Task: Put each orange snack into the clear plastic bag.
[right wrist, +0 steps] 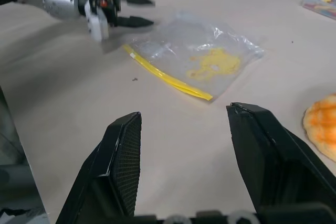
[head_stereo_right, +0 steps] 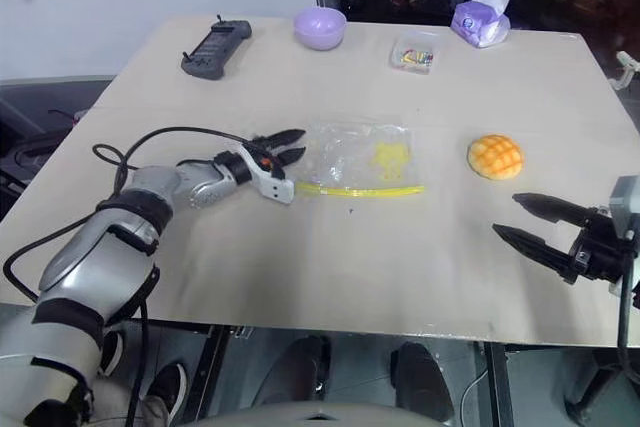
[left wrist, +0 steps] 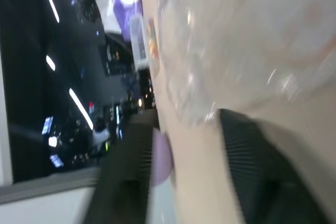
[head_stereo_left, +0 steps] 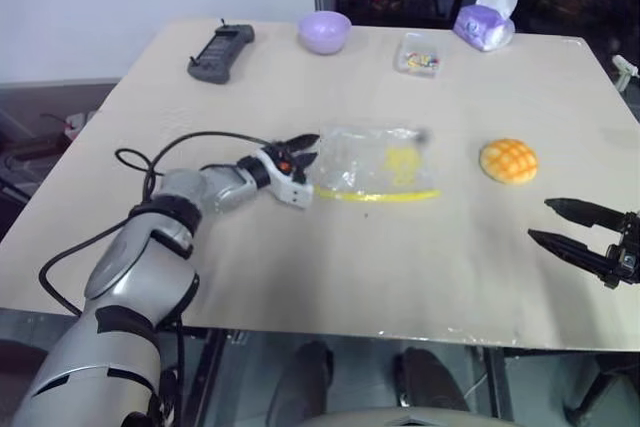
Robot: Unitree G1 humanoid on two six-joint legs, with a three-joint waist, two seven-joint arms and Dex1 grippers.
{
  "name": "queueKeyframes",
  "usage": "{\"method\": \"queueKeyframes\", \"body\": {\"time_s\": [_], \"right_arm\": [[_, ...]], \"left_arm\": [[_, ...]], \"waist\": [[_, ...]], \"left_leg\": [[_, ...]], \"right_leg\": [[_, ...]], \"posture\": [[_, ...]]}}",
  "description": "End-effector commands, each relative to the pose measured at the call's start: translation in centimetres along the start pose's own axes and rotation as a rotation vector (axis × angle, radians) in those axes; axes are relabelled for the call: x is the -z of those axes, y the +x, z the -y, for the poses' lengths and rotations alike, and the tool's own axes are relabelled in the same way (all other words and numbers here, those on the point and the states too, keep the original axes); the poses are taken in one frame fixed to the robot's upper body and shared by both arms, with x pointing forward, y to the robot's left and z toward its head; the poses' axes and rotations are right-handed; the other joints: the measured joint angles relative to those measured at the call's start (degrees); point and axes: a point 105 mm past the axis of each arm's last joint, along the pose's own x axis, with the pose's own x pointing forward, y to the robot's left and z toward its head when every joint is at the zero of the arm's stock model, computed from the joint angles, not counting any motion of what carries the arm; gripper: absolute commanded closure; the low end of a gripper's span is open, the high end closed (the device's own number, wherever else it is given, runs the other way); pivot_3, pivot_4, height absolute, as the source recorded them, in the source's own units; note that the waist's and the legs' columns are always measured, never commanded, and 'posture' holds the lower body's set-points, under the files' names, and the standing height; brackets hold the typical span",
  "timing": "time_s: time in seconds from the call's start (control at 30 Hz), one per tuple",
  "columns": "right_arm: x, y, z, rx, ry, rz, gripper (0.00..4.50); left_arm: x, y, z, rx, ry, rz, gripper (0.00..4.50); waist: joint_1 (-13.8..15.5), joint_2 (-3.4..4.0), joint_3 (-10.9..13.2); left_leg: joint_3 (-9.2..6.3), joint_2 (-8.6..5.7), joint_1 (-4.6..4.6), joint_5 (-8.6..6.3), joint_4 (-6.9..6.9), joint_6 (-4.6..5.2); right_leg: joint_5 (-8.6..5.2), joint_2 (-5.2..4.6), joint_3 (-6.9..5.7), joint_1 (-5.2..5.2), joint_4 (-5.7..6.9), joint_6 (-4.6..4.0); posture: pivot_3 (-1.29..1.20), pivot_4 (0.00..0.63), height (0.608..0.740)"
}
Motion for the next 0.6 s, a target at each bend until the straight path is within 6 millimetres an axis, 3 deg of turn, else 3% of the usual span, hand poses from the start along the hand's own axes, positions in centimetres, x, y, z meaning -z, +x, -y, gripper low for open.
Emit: {"method": "queueKeyframes", "body": {"time_s": [0.03,0.07,0.3,0.6], "right_arm": [[-0.4,-0.1,-0.1,0.008,-0.024,0.017,1.69],[-0.4,-0.1,-0.1,0.009,-0.024,0.017,1.69],[-0.3,-0.1,0.0,0.015,-0.026,0.019,1.69],[-0.4,0.1,0.0,0.016,-0.036,0.019,1.69]], "left_arm": [[1.9,0.0,-1.3,-0.010,0.006,-0.089,0.49],[1.8,0.2,-0.8,0.022,0.017,-0.089,0.05],[-0.6,2.8,2.0,0.212,0.136,-0.047,0.01],[-3.3,5.8,1.2,0.235,0.449,0.076,0.01]], "waist": [[0.02,0.00,0.00],[0.01,0.00,0.00],[0.84,0.01,-0.08],[1.70,0.00,-0.15]], "left_leg": [[0.00,0.00,-0.03,0.00,0.00,0.00],[0.00,0.00,-0.06,0.00,0.00,0.00],[-0.06,-0.04,-0.32,0.01,0.10,0.00],[-0.10,-0.06,-0.30,0.01,0.16,0.00]], "right_leg": [[0.00,0.00,0.00,-0.04,0.00,0.00],[0.00,0.00,0.00,-0.08,0.01,0.00],[0.00,0.00,-0.06,-0.28,0.10,0.00],[0.00,-0.01,-0.08,-0.22,0.12,0.01]], "posture": [[0.00,0.150,0.740],[0.00,0.150,0.740],[0.00,0.150,0.740],[0.00,0.150,0.740]]}}
